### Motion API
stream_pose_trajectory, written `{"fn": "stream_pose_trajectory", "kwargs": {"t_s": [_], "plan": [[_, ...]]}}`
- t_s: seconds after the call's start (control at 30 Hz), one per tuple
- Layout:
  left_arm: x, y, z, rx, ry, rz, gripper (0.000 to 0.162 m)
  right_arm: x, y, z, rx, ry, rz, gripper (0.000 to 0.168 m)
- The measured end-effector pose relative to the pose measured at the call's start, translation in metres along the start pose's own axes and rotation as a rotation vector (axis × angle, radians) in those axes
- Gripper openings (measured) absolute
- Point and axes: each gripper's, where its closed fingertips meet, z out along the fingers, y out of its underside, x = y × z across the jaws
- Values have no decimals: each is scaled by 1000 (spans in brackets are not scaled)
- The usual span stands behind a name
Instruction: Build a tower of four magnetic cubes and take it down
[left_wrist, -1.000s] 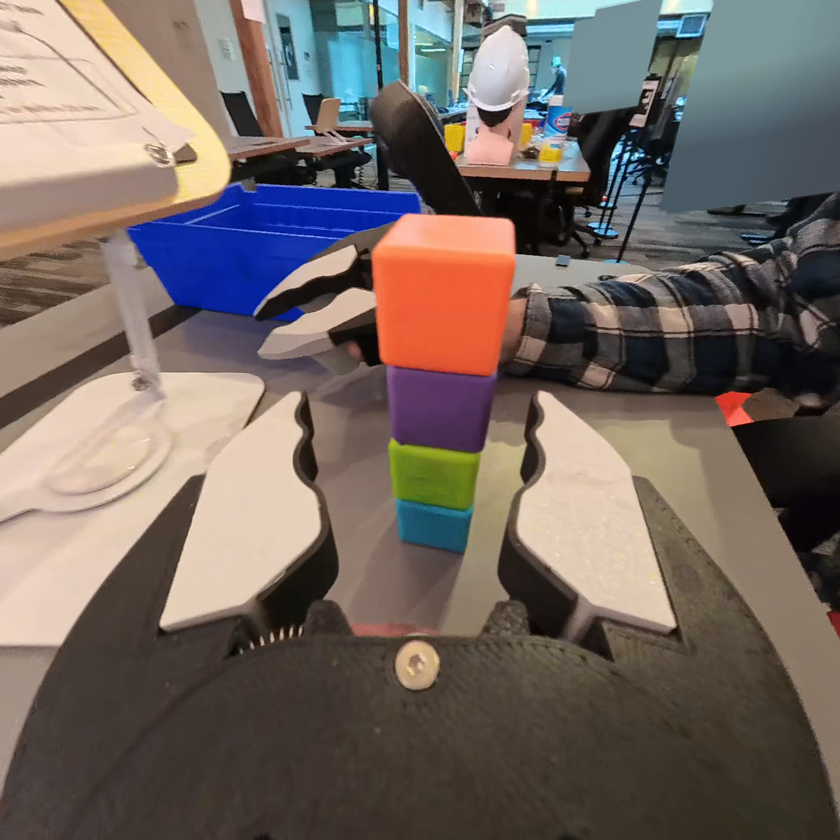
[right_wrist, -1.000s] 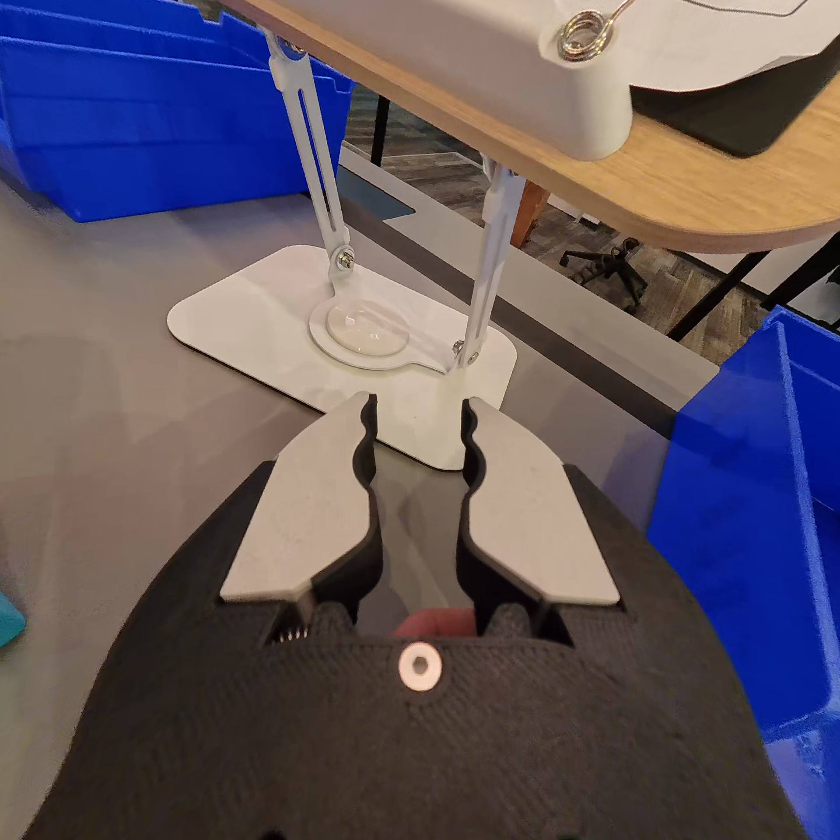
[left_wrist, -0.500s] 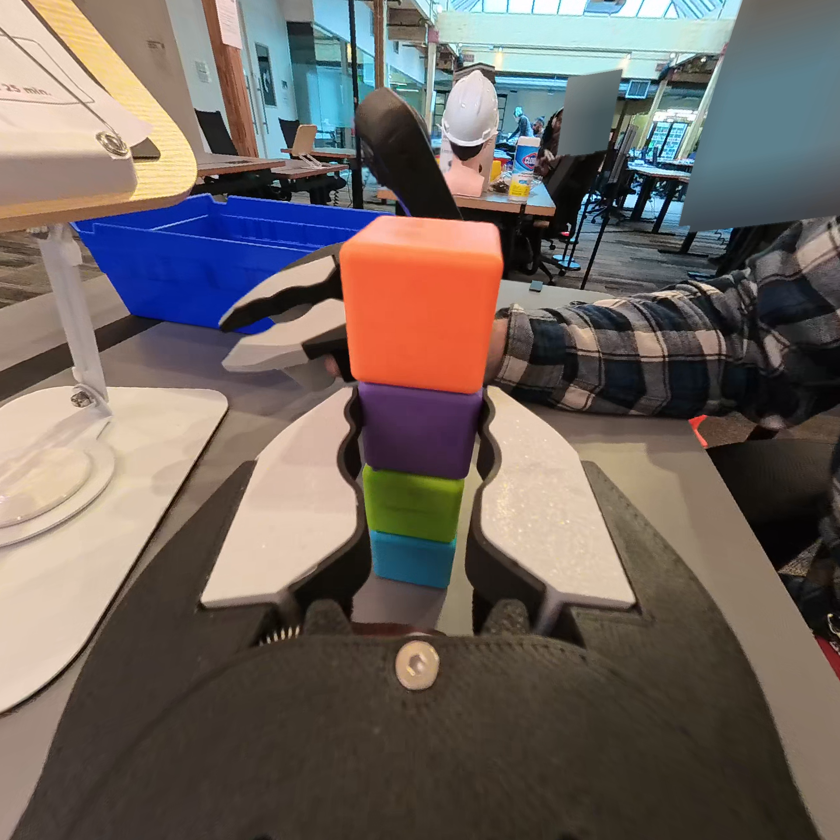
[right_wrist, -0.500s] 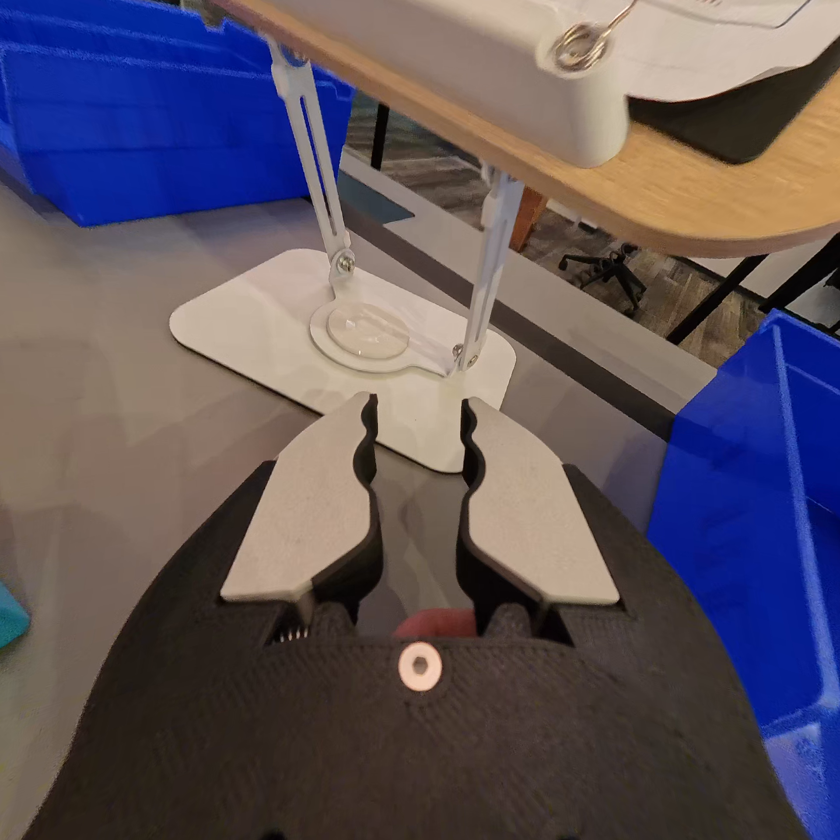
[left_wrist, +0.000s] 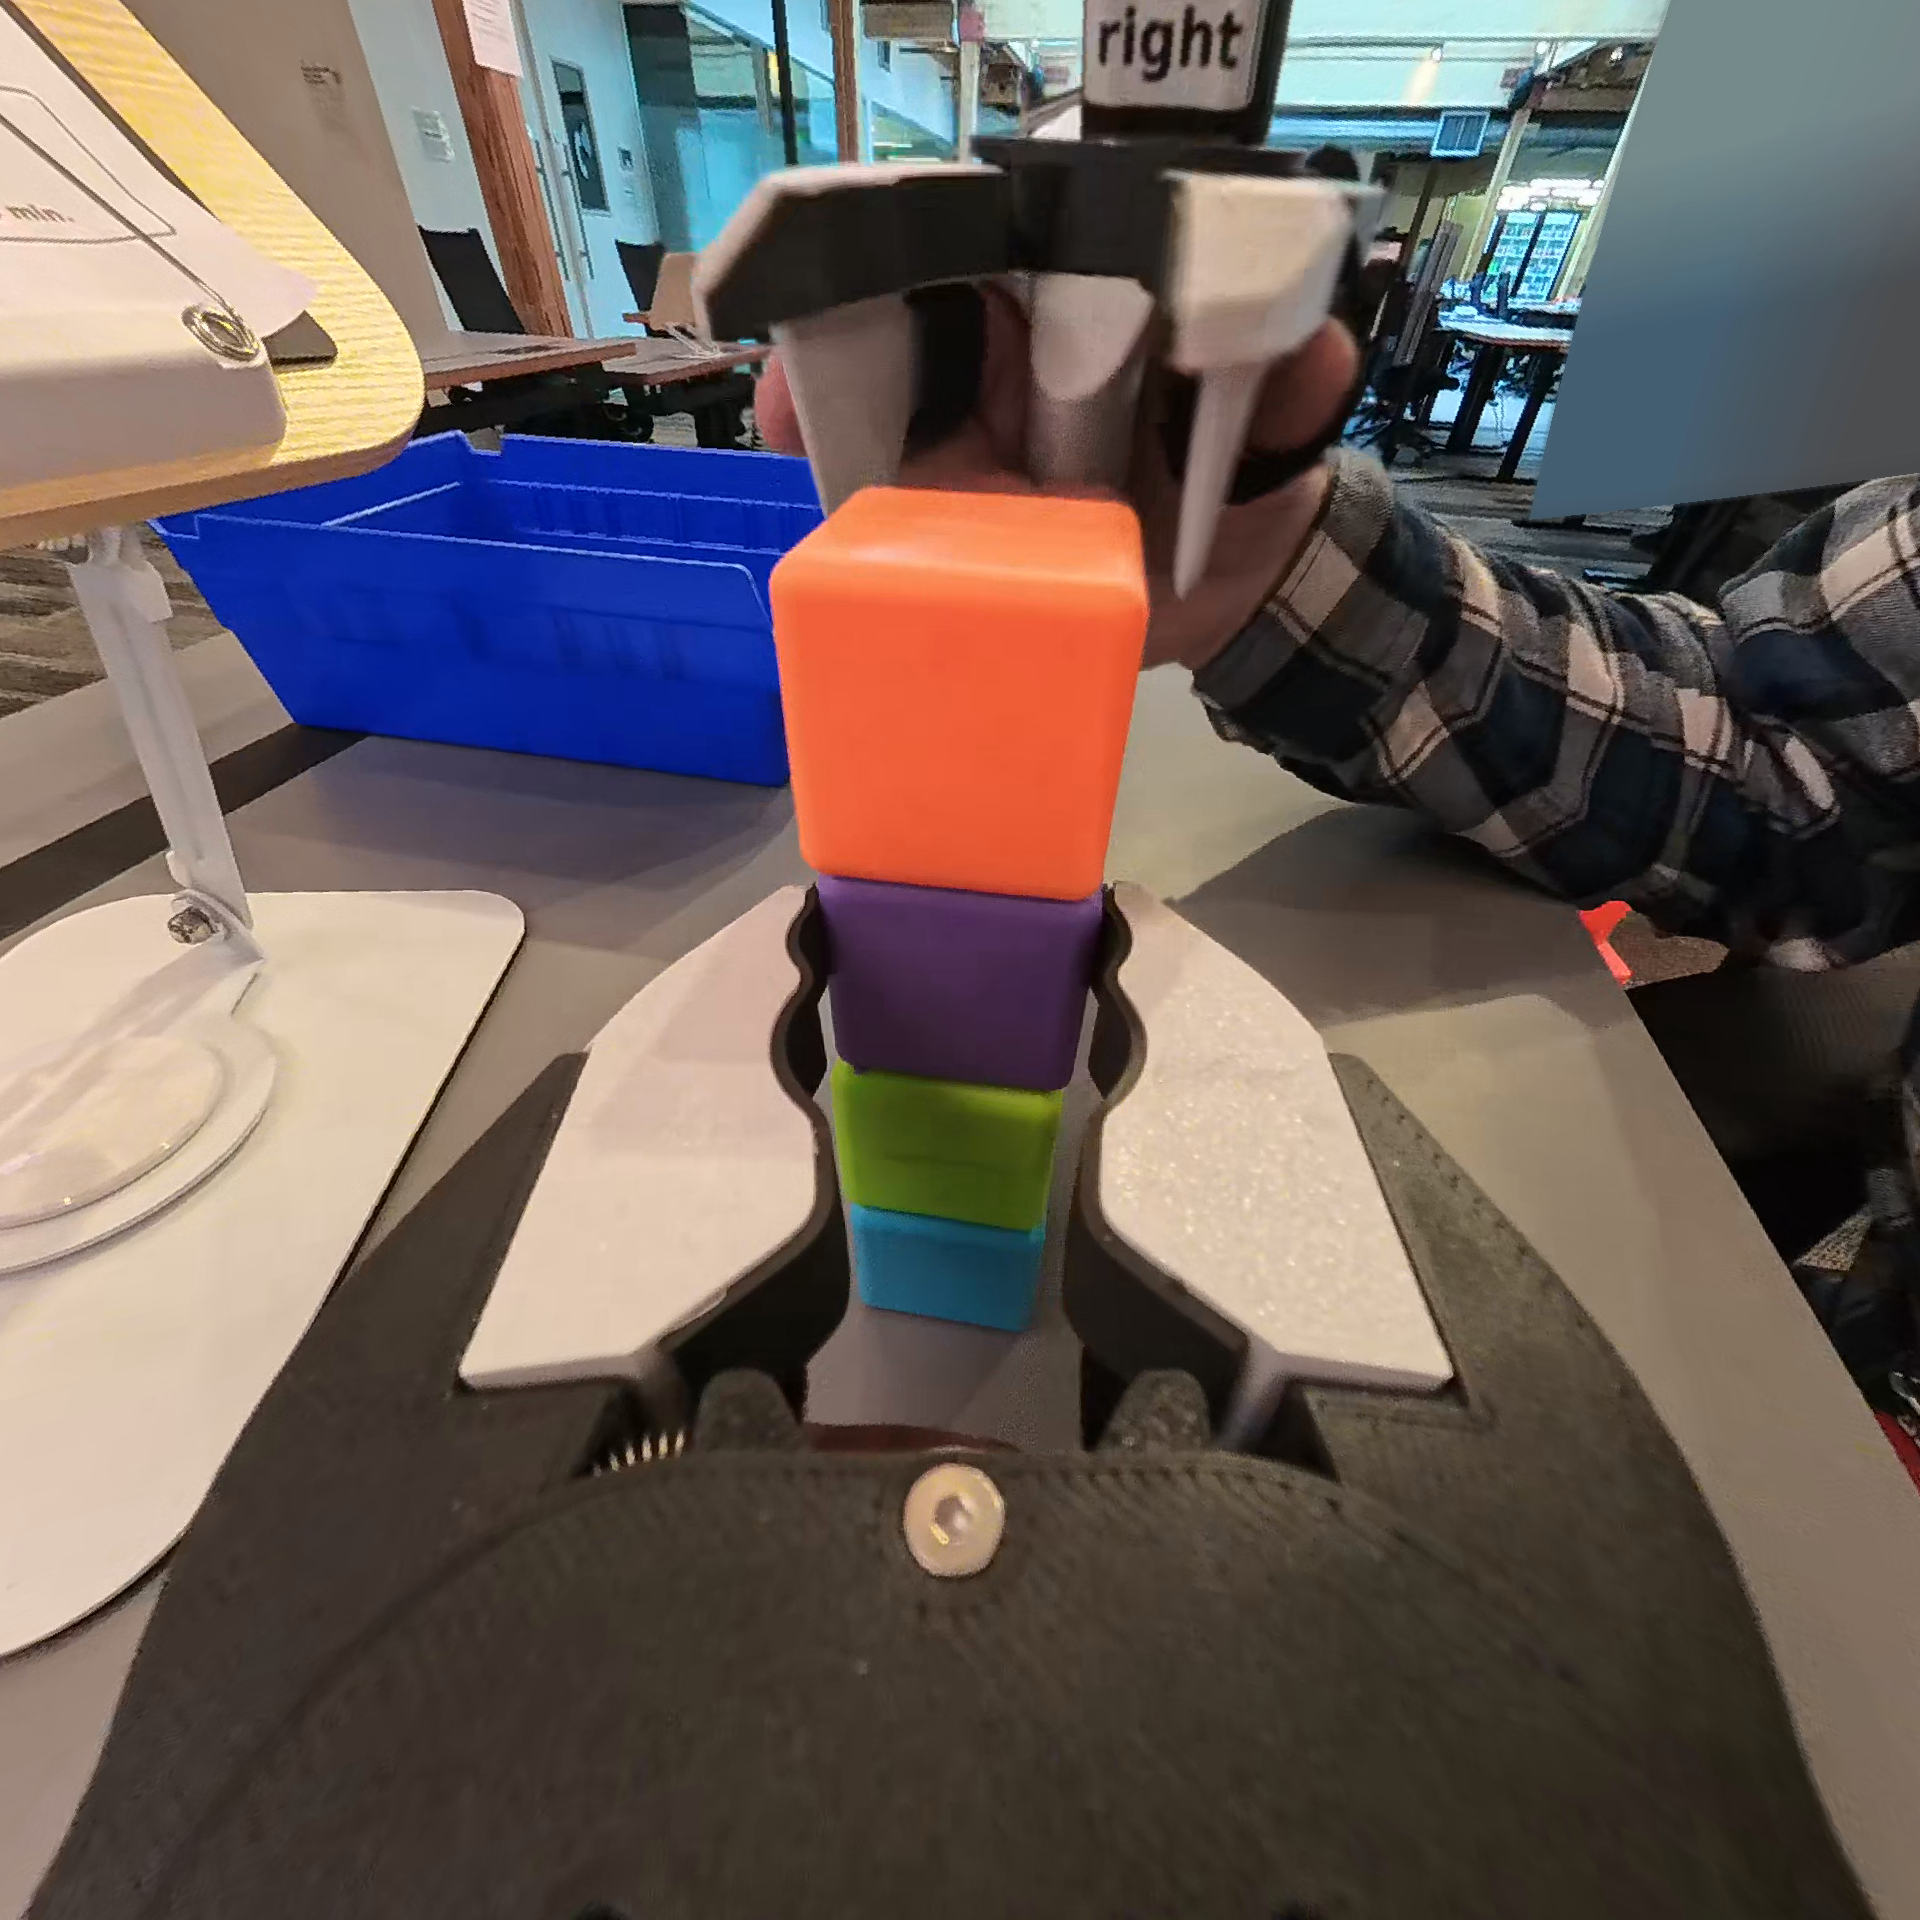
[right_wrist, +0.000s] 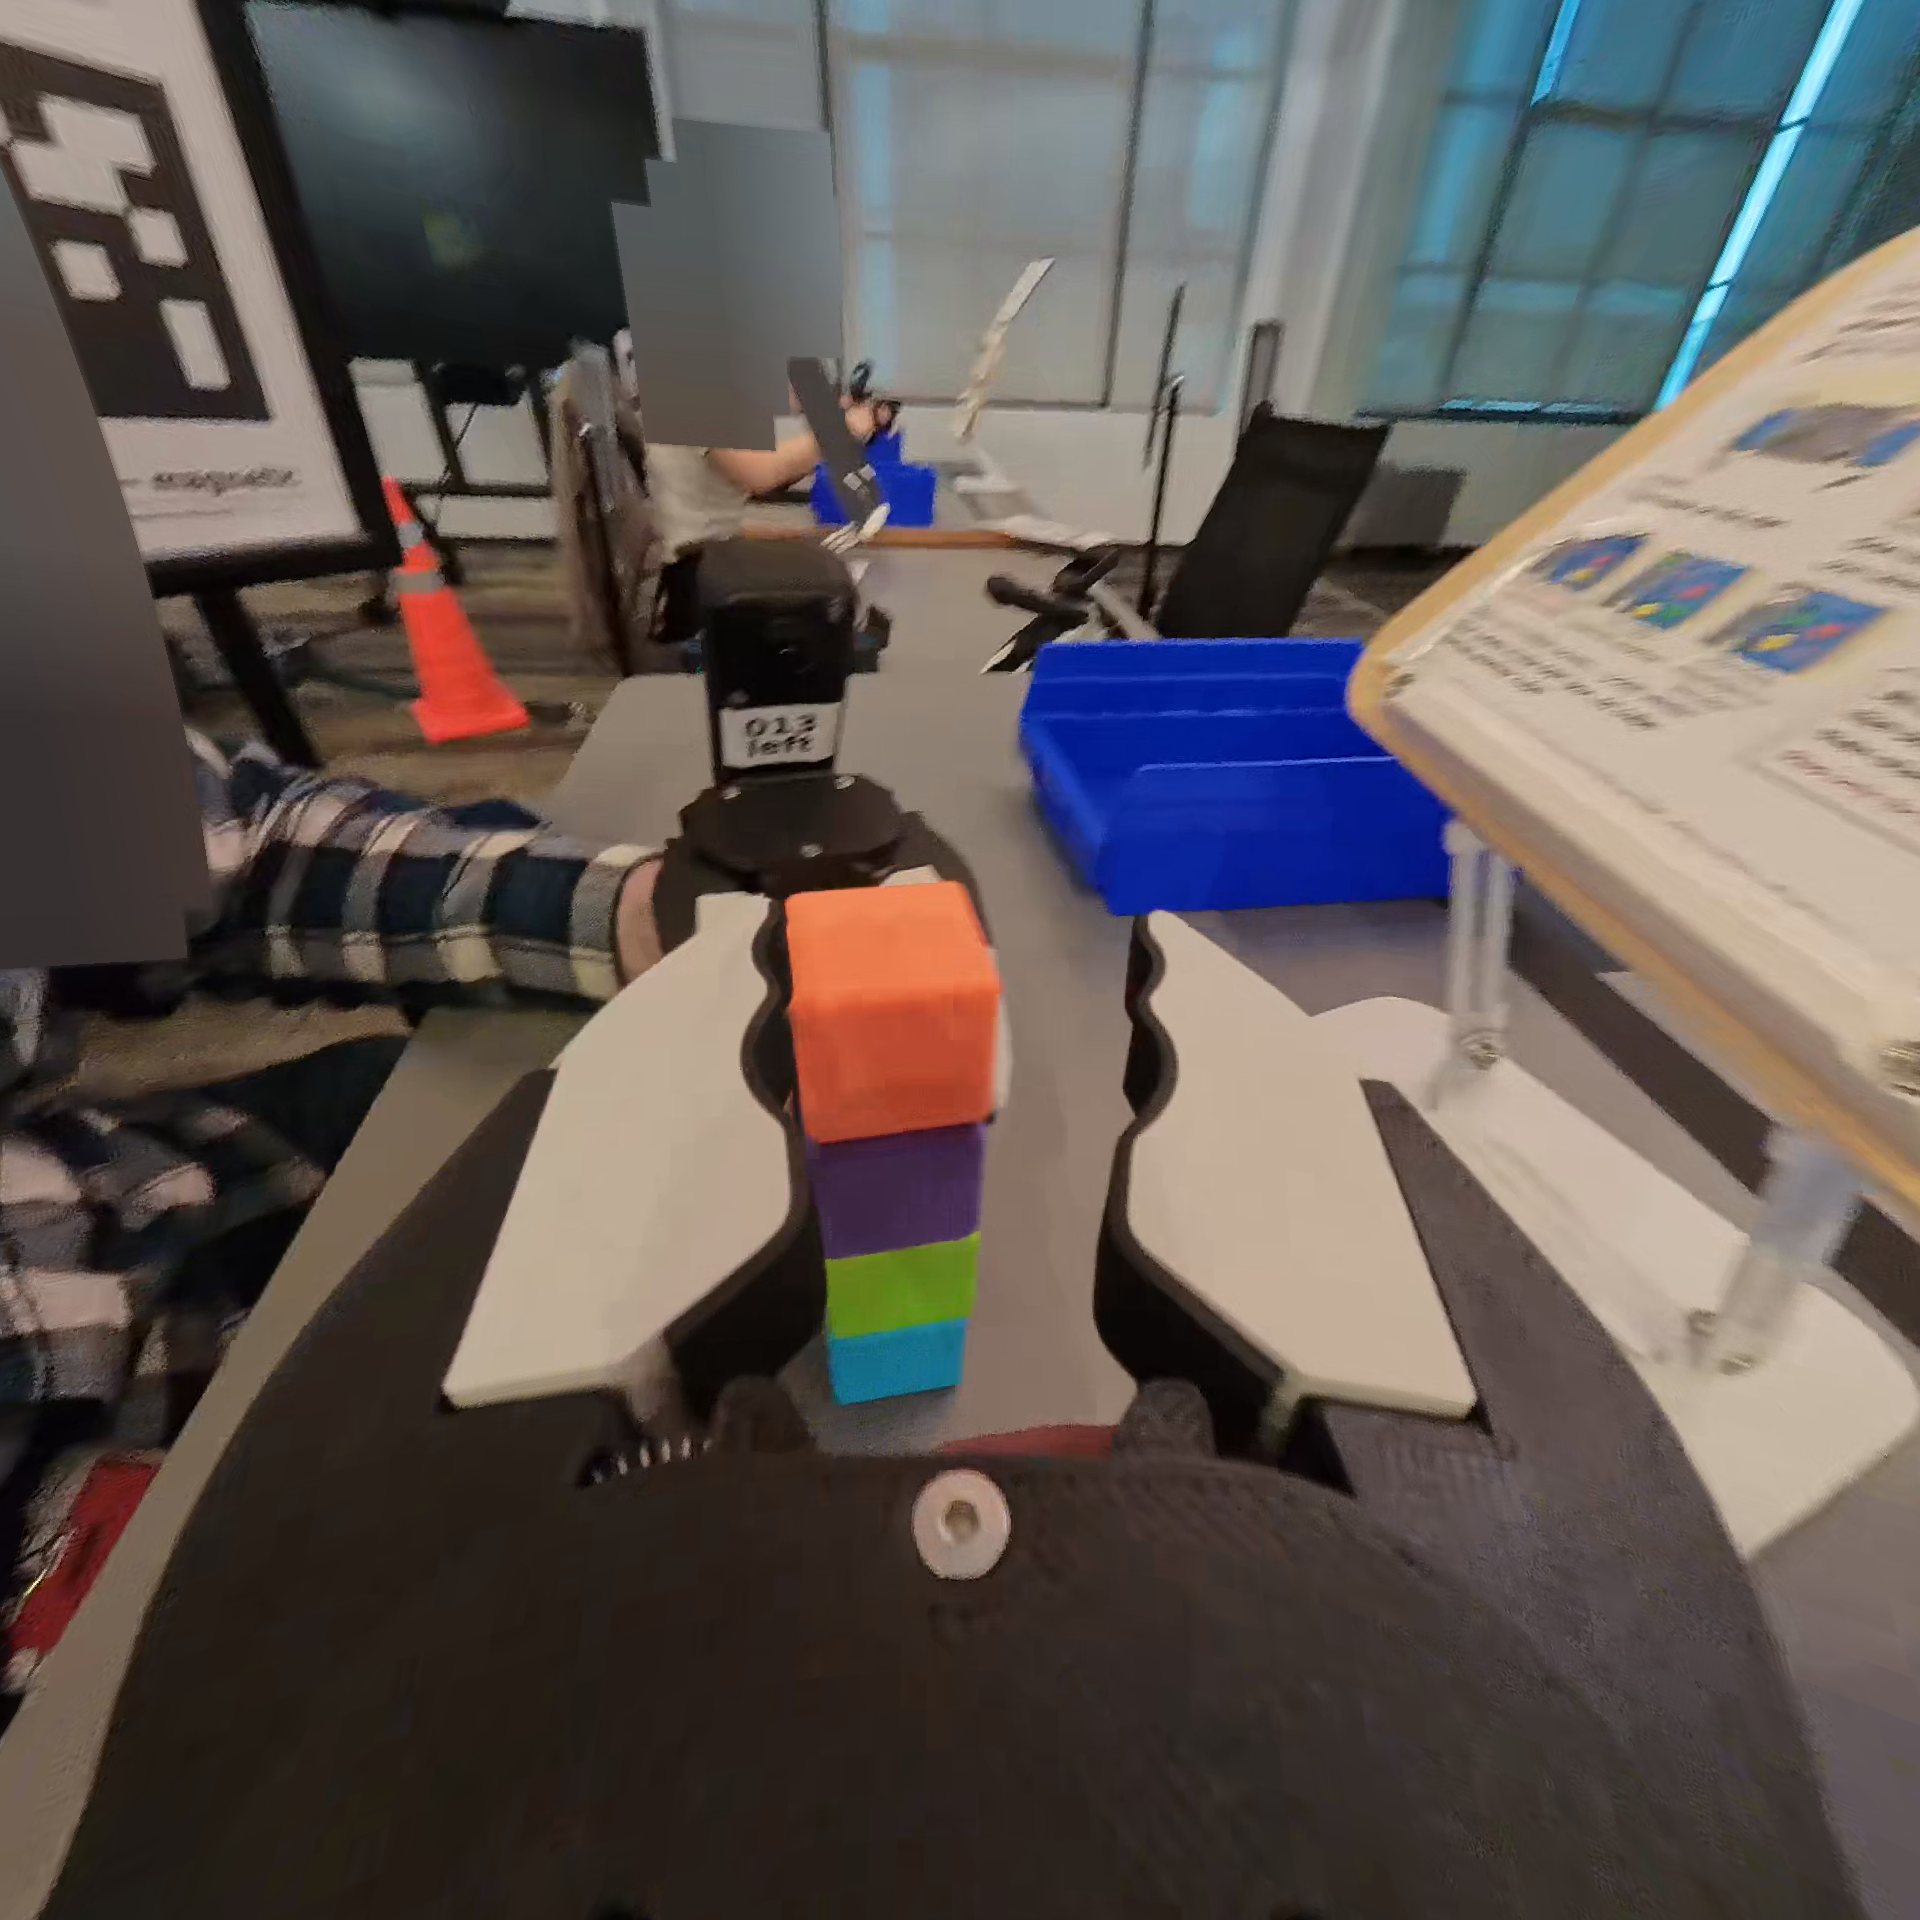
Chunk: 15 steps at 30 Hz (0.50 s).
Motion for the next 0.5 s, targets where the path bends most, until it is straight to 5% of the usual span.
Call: {"fn": "stream_pose_trajectory", "kwargs": {"t_s": [0.17,0.27,0.5], "plan": [[0,0,0,-2,4,1,48,-16,35,29,-170,-32,-42,67],[0,0,0,-5,3,2,48,-11,35,33,-134,-9,-25,51],[-1,0,0,-13,3,-3,48,-11,35,33,-141,-23,-11,51]]}}
